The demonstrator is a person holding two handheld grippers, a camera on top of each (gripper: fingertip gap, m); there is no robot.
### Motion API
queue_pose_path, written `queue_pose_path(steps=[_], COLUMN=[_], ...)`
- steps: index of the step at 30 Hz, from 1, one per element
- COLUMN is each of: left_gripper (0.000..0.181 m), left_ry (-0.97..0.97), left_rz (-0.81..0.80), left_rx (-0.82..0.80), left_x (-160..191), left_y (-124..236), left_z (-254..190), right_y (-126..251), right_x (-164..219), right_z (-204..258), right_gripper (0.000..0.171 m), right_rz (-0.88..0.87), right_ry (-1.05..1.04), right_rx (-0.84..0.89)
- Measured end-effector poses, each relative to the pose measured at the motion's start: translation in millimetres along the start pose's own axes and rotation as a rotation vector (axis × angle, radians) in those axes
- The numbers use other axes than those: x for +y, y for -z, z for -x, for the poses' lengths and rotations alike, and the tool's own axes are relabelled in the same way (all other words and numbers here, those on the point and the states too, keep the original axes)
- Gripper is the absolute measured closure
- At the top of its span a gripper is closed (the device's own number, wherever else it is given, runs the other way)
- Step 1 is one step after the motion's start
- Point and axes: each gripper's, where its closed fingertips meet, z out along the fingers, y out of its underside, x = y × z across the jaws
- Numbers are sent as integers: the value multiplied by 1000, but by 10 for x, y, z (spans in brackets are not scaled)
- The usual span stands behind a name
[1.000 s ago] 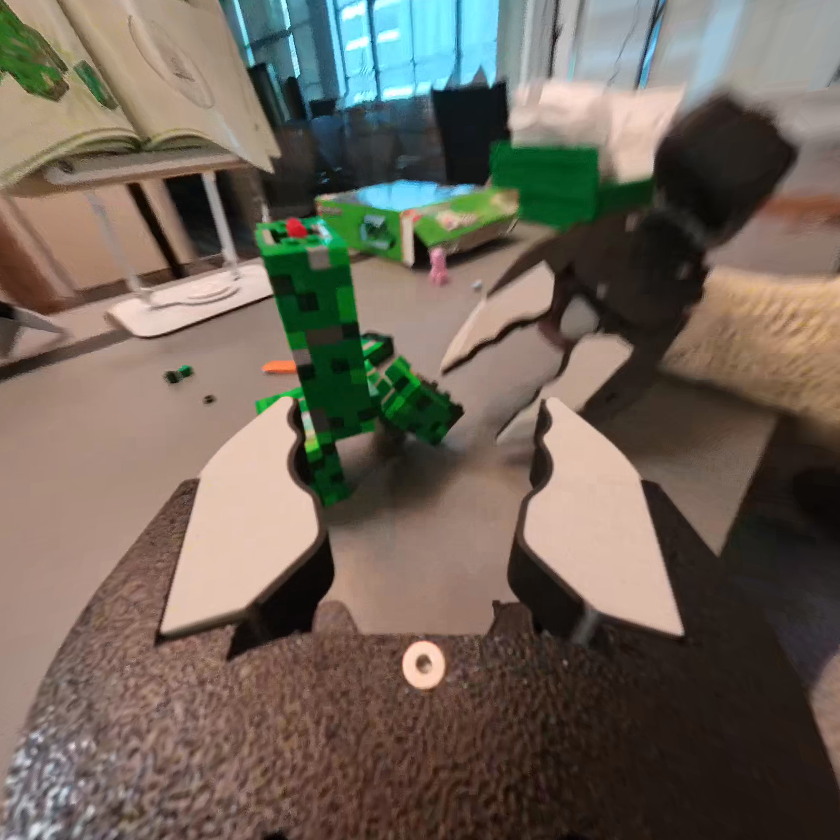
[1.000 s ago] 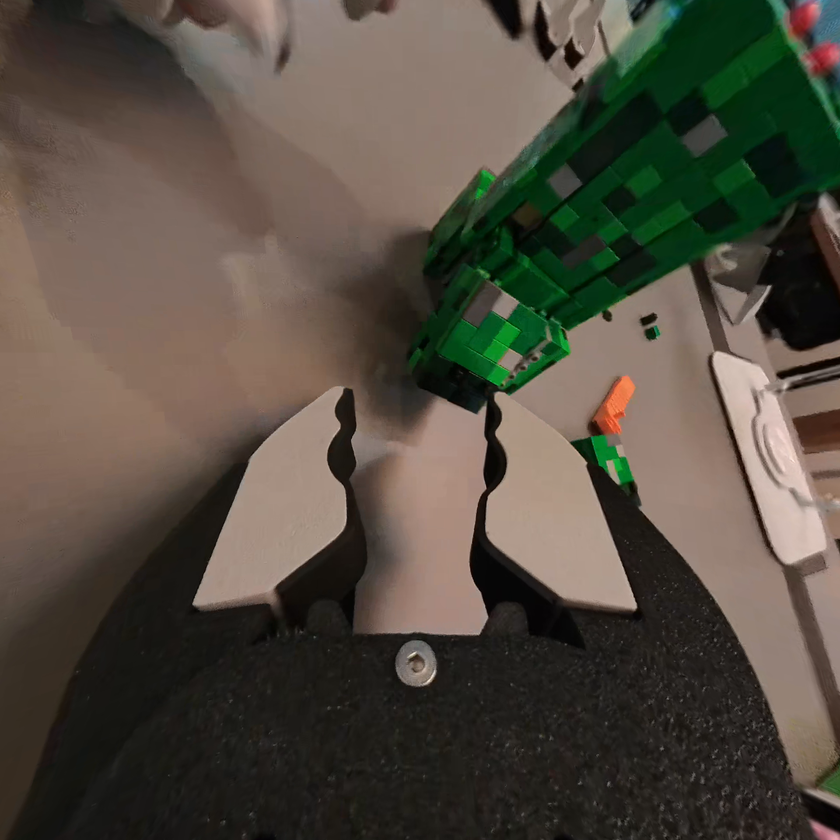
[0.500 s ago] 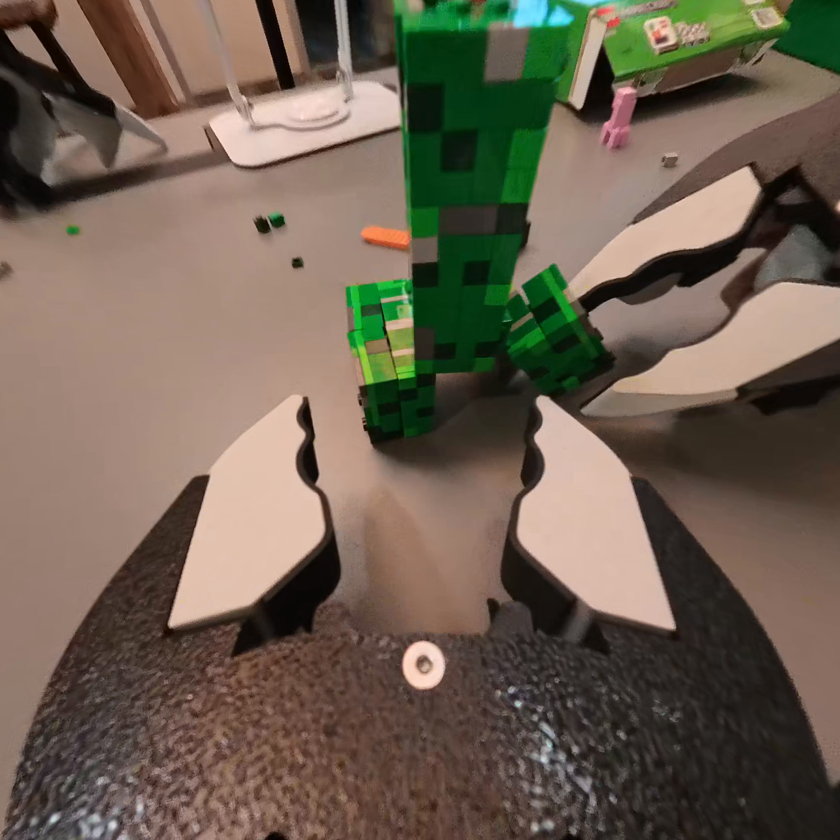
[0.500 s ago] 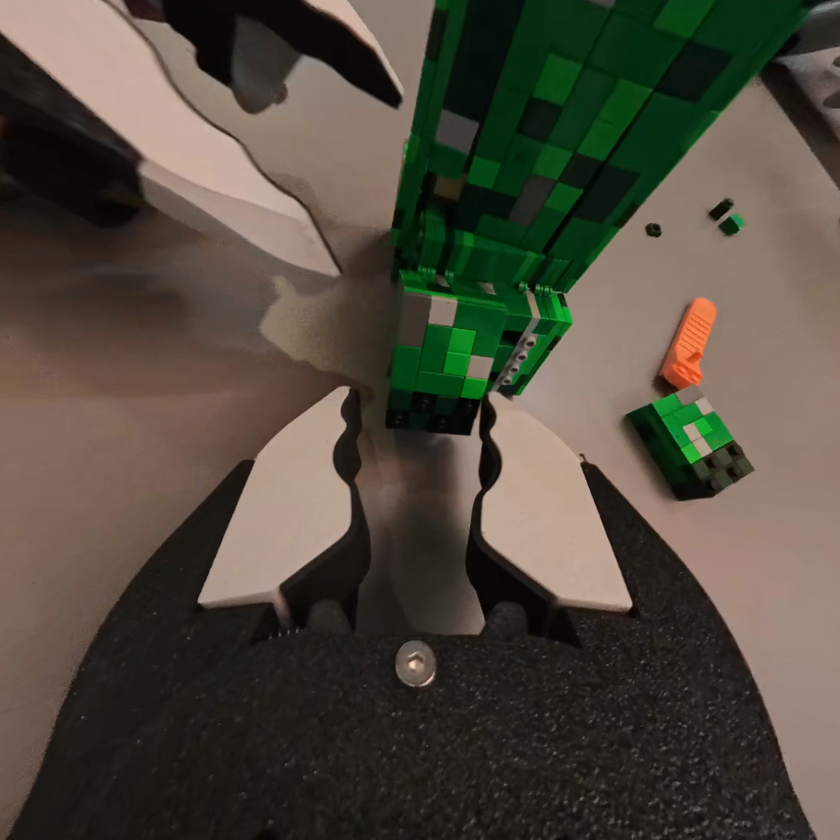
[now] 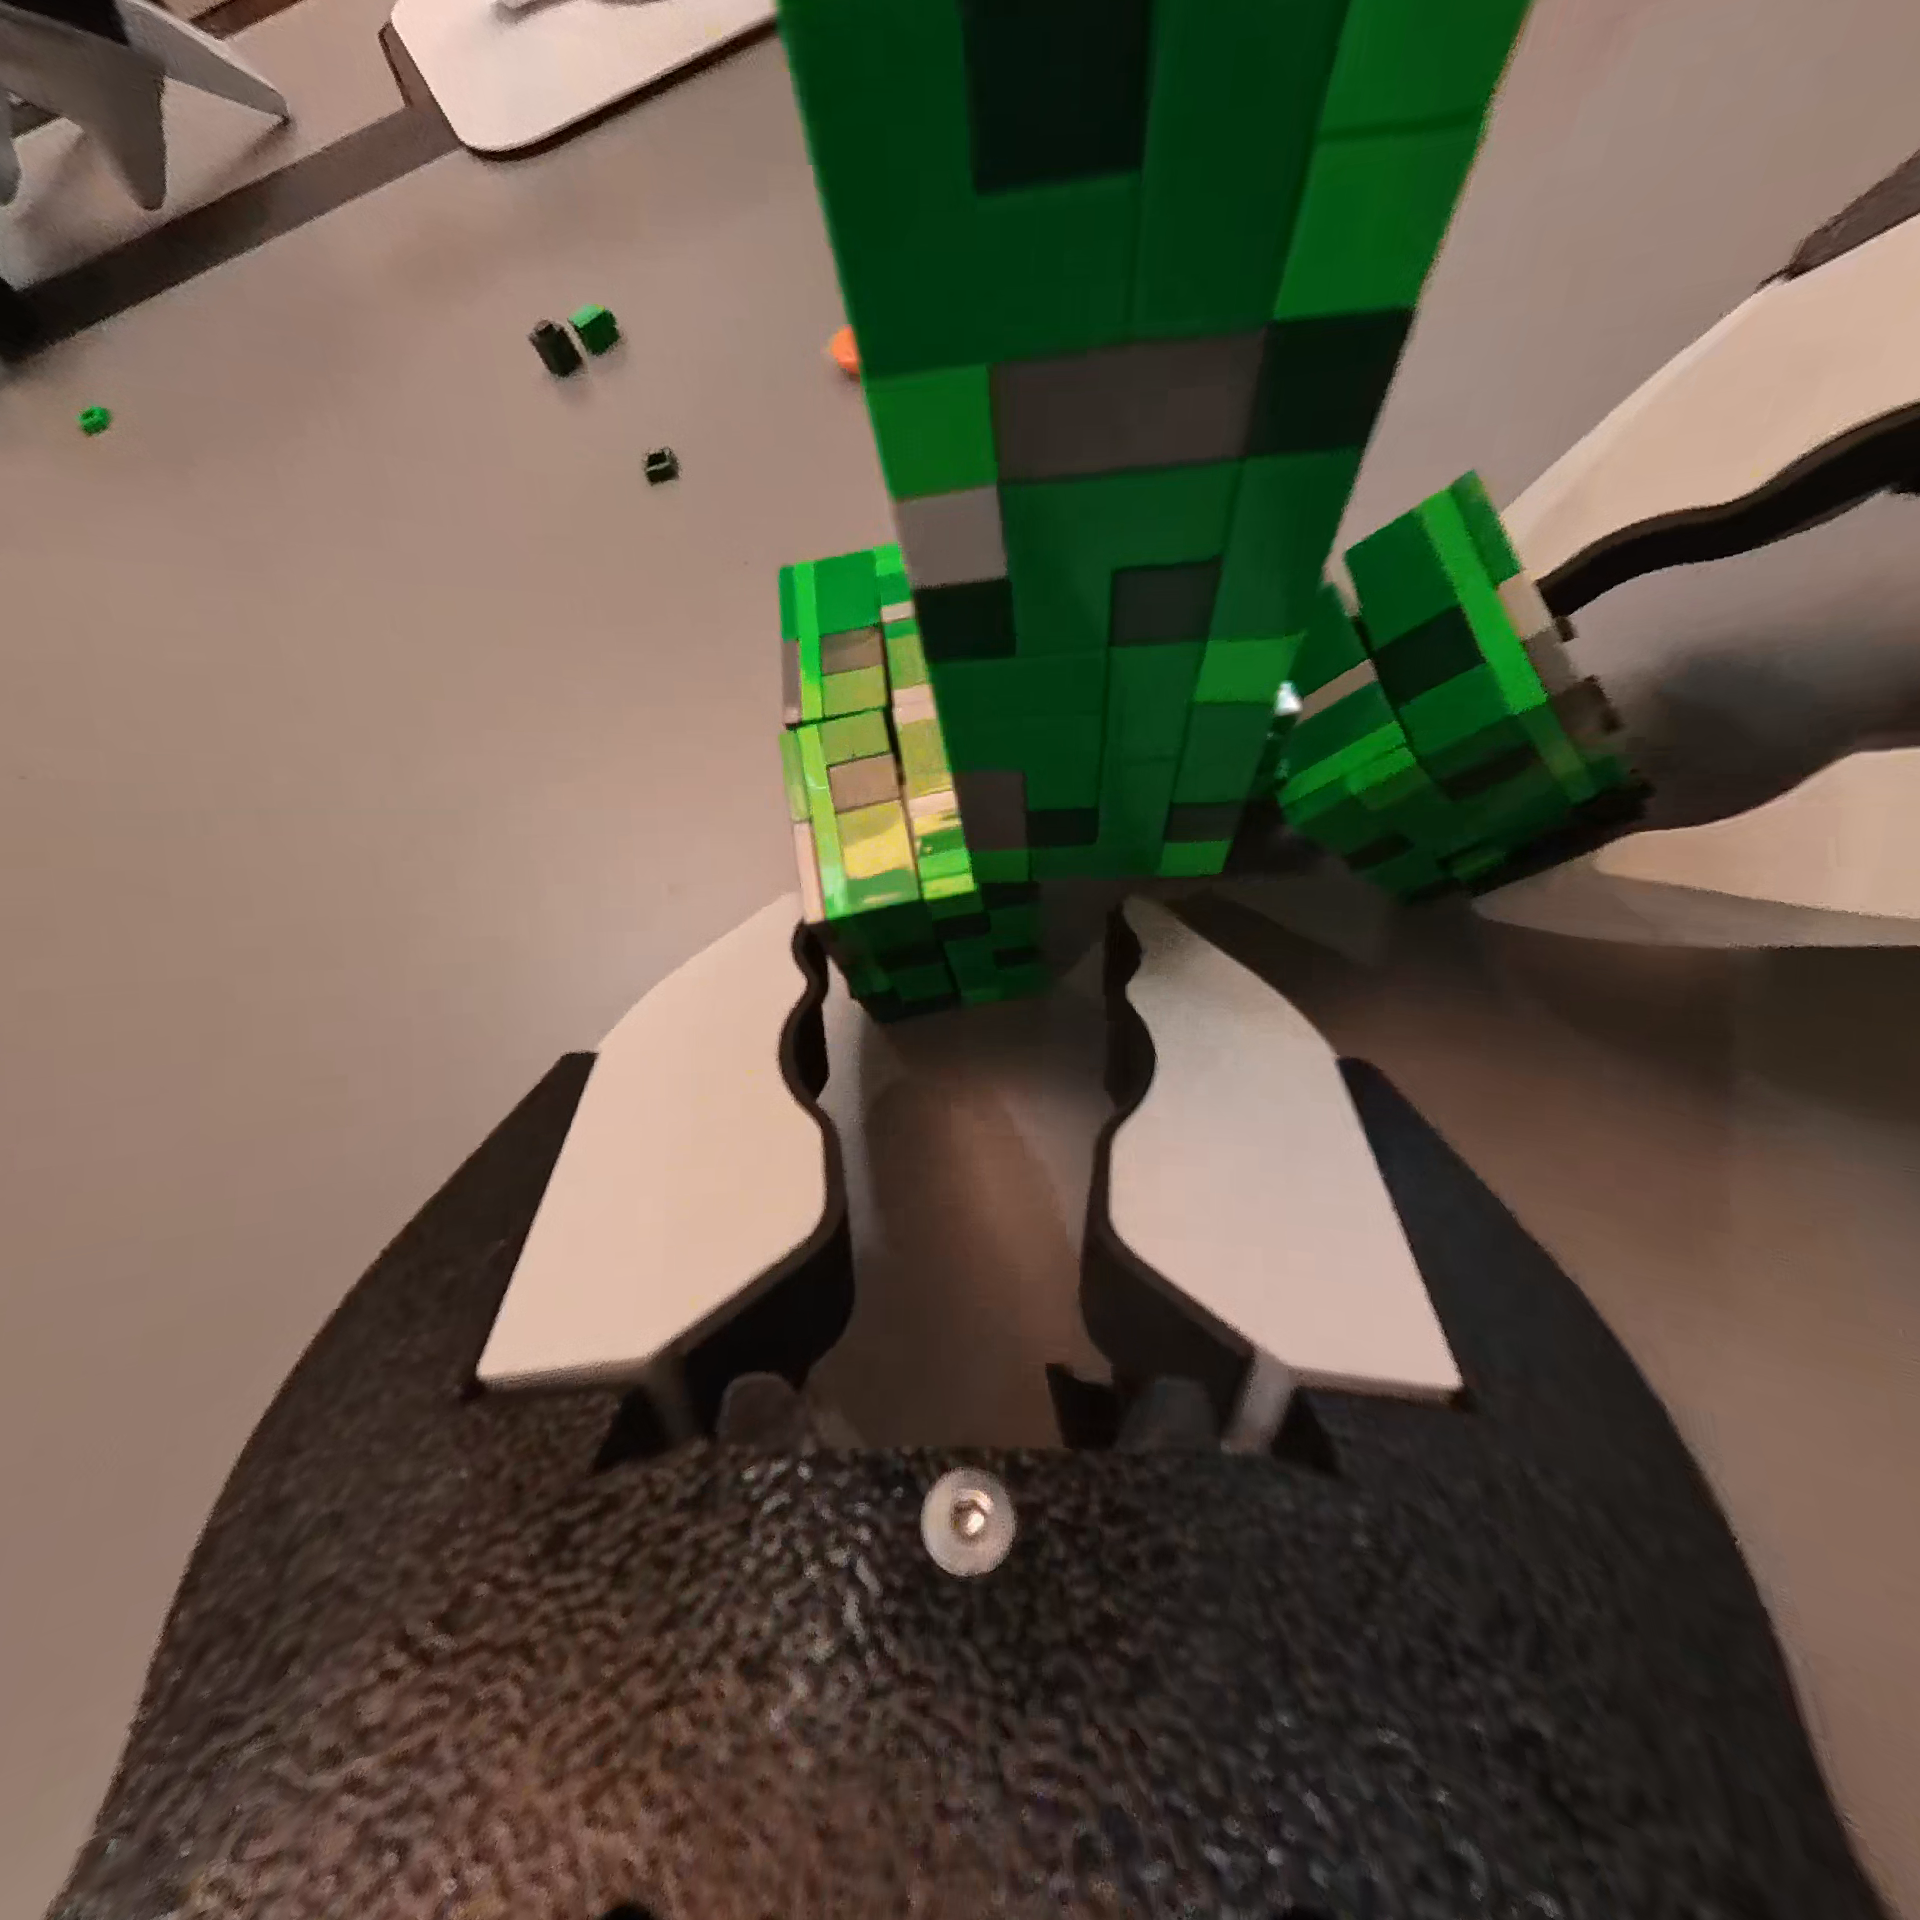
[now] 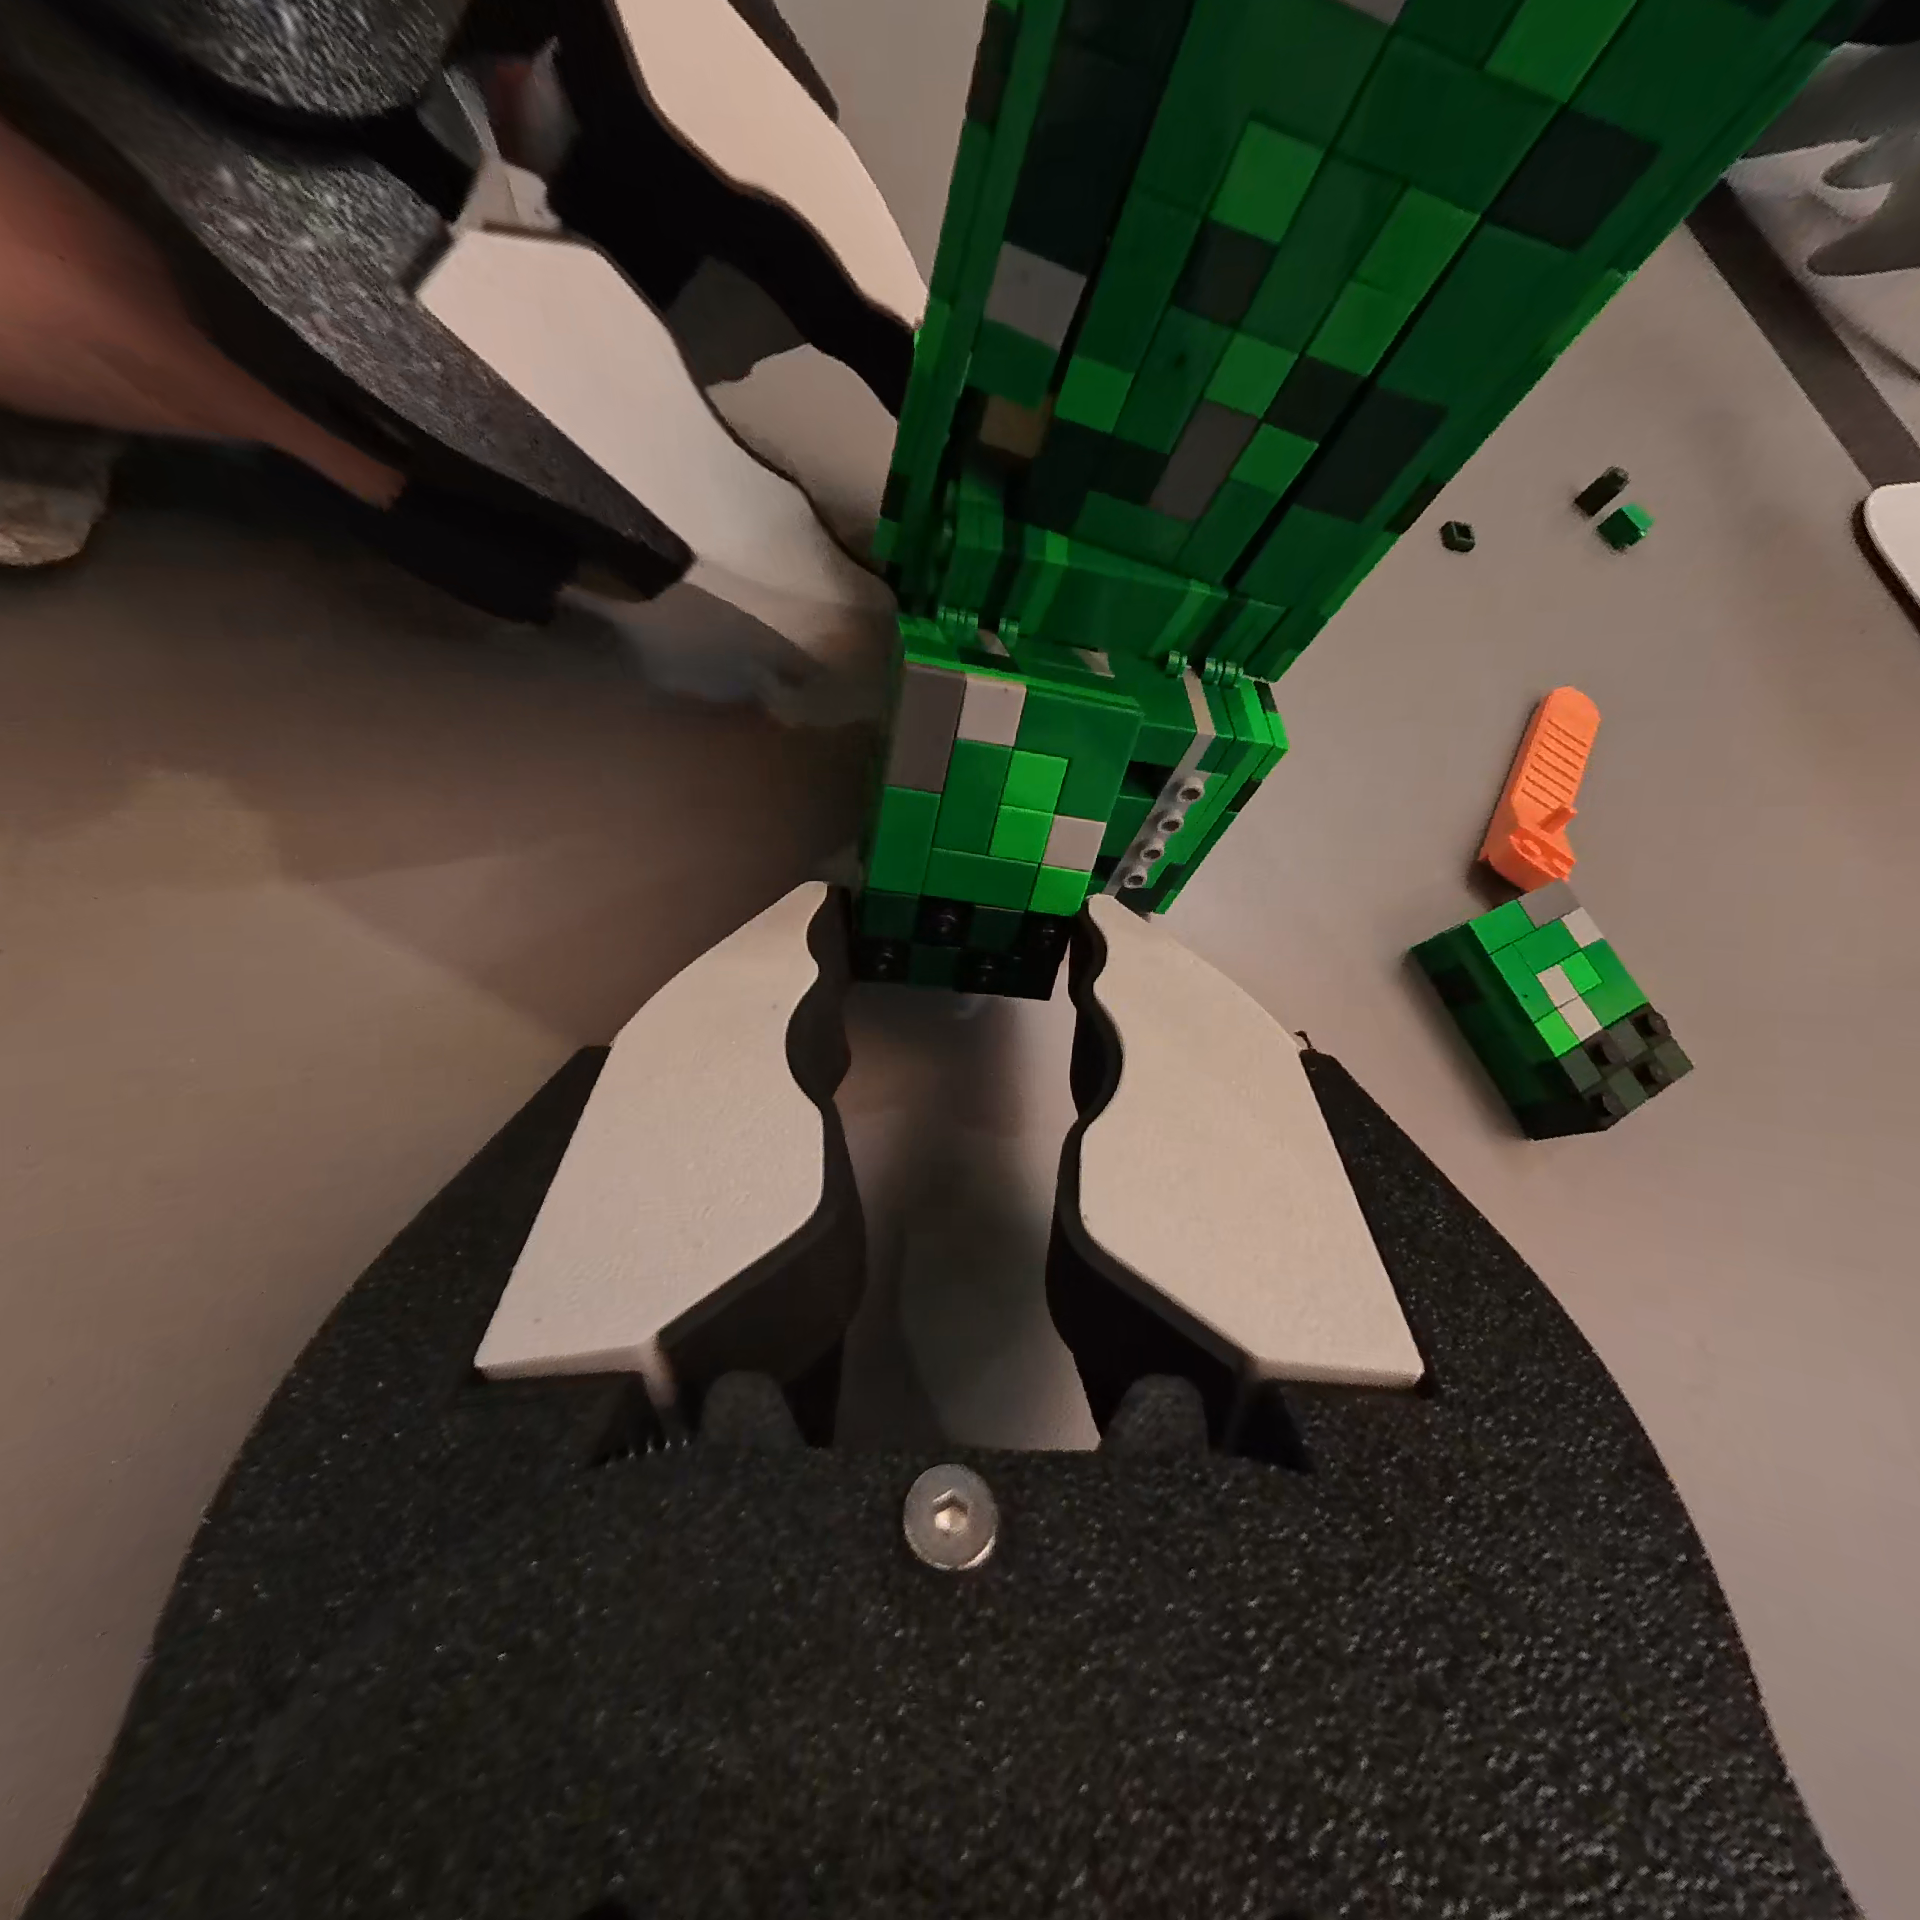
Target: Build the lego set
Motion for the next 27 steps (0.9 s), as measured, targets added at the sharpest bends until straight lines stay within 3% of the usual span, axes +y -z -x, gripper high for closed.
queue_pose_path(steps=[2,16,27], left_gripper=[141,143,143], left_ry=[-7,55,-8], left_rz=[4,21,70], left_rx=[-40,-1,-4], left_x=[2,25,19], left_y=[-10,-23,-34], left_z=[50,35,35], right_y=[8,151,206], right_x=[0,-191,-245], right_z=[4,86,93], right_gripper=[132,132,133], right_rz=[0,-11,18], right_ry=[-3,-45,-142], right_rx=[1,-26,-50])
